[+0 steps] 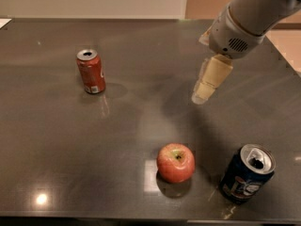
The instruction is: Move coke can near apple
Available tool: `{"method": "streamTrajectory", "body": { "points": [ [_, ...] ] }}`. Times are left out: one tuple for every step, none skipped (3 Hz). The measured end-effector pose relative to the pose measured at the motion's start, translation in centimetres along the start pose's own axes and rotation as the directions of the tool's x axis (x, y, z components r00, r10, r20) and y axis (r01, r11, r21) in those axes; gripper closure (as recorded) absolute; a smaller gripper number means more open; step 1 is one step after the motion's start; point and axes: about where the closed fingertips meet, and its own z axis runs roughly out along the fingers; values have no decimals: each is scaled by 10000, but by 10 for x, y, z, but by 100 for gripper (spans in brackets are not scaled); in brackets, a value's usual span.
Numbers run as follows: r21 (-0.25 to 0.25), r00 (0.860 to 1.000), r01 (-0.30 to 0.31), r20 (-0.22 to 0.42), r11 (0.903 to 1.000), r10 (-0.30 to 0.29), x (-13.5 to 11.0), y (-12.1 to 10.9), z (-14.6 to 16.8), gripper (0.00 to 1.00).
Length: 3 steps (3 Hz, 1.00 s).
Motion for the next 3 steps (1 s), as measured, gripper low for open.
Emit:
{"method": "streamTrajectory", "body": {
  "points": [
    [-309, 9933, -144, 1146, 9994, 178, -48, -23, 43, 0],
    [-604, 9762, -164, 2148, 9980, 290, -94, -31, 74, 0],
    [-761, 9542, -240, 2957, 9968, 456, -142, -36, 106, 0]
  ]
}}
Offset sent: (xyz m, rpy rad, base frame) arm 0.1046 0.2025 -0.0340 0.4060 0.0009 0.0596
